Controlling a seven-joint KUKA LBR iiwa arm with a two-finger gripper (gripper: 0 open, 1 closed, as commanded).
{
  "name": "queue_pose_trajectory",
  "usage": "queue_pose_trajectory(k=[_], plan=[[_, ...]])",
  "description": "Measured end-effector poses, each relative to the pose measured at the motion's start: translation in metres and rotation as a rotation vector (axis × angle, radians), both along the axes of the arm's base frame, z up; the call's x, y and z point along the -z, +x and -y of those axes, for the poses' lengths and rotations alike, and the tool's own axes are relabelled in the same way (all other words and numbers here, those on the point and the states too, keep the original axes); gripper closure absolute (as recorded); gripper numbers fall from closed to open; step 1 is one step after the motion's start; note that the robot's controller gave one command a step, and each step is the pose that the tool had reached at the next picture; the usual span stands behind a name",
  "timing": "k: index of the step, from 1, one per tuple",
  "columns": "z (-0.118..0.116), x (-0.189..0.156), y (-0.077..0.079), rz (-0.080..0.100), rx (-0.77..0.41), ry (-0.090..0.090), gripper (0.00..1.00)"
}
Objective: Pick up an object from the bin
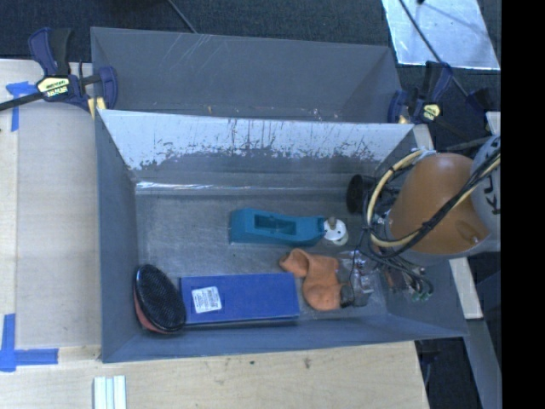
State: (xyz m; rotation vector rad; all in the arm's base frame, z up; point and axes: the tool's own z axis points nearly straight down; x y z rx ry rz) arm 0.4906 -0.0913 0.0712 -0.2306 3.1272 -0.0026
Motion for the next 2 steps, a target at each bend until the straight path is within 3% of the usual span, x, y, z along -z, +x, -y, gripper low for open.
queue_pose_trajectory(k=[2], plan=[[-0.001,-0.022,-0.003,-0.012,0.0,0.003,1.0]])
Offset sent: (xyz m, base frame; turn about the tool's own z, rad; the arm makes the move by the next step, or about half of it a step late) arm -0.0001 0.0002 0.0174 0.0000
